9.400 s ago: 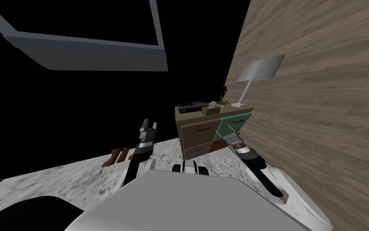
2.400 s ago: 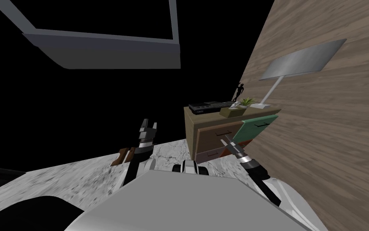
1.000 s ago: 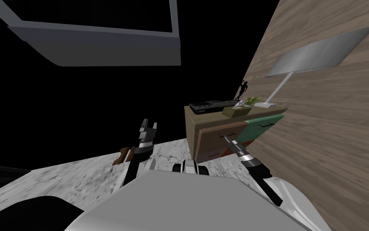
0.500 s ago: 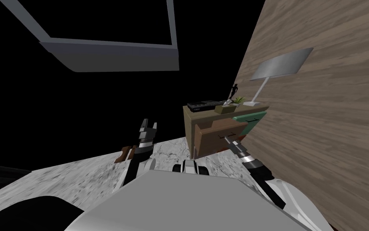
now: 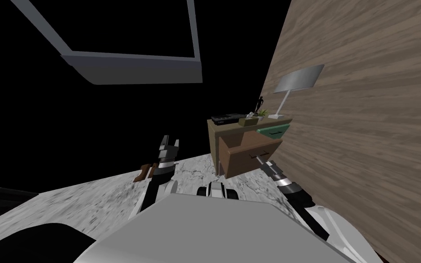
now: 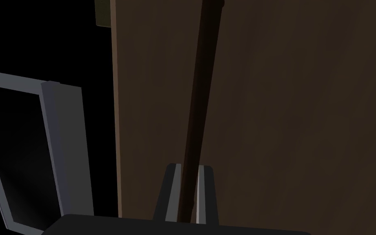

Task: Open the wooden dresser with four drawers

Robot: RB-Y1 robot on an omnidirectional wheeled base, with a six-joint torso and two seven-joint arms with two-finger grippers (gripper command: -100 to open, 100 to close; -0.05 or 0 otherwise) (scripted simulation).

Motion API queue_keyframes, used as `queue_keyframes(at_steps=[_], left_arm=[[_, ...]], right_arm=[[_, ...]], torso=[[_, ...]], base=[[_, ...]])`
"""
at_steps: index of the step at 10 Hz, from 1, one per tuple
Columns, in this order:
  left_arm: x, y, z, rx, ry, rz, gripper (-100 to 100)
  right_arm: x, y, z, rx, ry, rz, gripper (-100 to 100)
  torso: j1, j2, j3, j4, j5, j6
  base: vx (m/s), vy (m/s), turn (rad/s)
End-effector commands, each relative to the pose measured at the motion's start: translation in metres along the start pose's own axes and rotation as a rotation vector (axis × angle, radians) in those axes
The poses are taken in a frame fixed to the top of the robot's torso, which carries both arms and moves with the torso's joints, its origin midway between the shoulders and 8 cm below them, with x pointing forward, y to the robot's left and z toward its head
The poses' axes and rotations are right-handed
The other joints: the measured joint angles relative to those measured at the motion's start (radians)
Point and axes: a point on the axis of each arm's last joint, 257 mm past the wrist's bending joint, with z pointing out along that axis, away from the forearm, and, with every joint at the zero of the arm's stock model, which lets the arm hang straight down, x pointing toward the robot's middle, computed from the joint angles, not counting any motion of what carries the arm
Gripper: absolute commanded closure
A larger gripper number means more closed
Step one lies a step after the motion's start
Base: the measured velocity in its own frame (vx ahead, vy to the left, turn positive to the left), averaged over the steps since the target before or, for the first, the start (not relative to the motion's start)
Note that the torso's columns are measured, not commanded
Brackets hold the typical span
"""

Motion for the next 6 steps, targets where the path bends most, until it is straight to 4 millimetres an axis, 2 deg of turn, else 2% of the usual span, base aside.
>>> queue_keyframes(at_steps=[1, 6], left_arm=[[0.000, 0.000, 0.000, 0.000, 0.000, 0.000, 0], [0.000, 0.000, 0.000, 0.000, 0.000, 0.000, 0]], right_arm=[[0.013, -0.013, 0.002, -0.001, 0.001, 0.003, -100], [0.032, -0.037, 0.006, 0.001, 0.002, 0.009, -100]], torso=[[0.000, -0.005, -0.003, -0.004, -0.002, 0.000], [-0.006, -0.001, 0.000, -0.005, -0.006, 0.000]], base=[[-0.016, 0.036, -0.001], [-0.004, 0.036, 0.000]])
